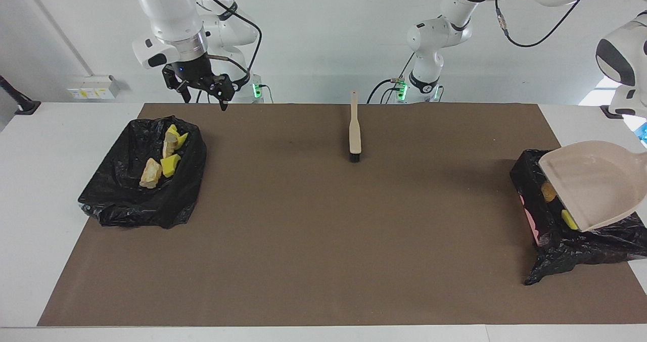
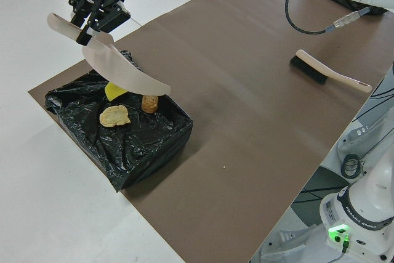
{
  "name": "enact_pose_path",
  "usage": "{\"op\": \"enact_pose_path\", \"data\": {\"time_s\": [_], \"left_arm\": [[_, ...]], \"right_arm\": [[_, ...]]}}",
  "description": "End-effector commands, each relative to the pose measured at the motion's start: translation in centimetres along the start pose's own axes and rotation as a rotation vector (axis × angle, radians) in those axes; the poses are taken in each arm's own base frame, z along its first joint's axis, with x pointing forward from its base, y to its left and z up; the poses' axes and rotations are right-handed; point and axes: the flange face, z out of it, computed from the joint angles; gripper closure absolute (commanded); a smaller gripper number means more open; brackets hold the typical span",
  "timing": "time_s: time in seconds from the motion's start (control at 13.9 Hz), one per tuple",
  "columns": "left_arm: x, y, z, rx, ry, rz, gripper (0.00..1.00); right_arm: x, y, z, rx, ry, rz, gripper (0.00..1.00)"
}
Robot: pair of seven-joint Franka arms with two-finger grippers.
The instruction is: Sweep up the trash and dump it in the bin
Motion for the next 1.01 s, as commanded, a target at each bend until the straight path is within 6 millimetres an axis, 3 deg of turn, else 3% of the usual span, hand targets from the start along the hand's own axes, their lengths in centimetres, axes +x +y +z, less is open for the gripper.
{"op": "enact_pose_path", "data": {"time_s": [0.0, 0.22, 0.36, 0.72, 0.94], "left_arm": [[2.2, 2.1, 0.8, -0.059, 0.136, -0.174, 1.00], [6.9, 3.5, 0.7, -0.118, 0.185, -0.355, 1.00], [9.5, 3.9, 1.1, -0.194, 0.257, -0.455, 1.00], [20.9, 4.9, -0.1, -0.362, 0.287, -0.764, 1.00], [29.1, 6.1, -1.9, -0.408, 0.267, -0.936, 1.00]], "right_arm": [[1.6, 0.6, -0.3, -0.002, -0.012, -0.019, 0.00], [2.7, 2.9, 0.0, 0.023, -0.005, 0.024, 0.00], [2.5, 3.1, 0.1, 0.022, -0.007, 0.031, 0.00], [1.9, 3.0, 1.0, 0.023, 0.021, 0.044, 0.00], [1.3, 3.1, 1.4, 0.017, 0.010, 0.070, 0.00]]}}
